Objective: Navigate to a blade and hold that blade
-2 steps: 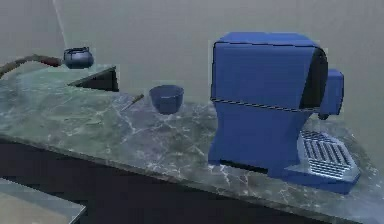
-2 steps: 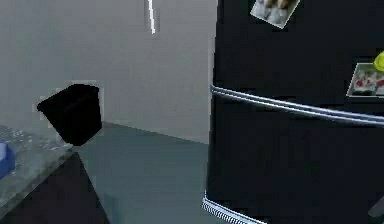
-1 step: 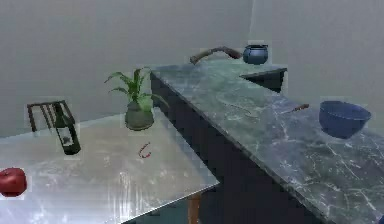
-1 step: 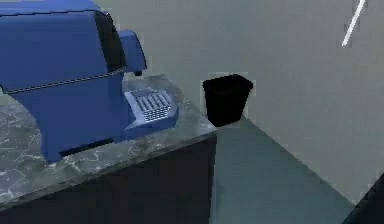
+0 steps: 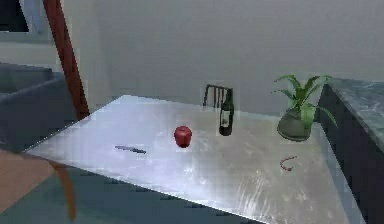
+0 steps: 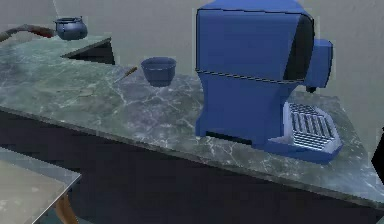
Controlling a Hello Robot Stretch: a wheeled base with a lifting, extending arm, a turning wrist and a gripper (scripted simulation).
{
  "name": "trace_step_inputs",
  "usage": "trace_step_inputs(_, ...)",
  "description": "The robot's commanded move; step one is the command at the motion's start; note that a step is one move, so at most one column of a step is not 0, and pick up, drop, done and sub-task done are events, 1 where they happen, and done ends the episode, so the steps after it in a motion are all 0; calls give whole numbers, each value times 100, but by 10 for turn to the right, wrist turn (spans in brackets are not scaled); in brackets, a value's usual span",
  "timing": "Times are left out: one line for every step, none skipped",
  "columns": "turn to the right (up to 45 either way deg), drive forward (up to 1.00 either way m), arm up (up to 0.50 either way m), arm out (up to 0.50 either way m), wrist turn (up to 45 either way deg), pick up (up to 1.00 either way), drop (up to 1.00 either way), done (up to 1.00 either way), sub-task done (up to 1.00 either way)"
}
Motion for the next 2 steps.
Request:
trace_step_inputs(-270,0,0,0,0,0,0,0,0)
trace_step_inputs(450,0,0,0,0,0,0,0,0)
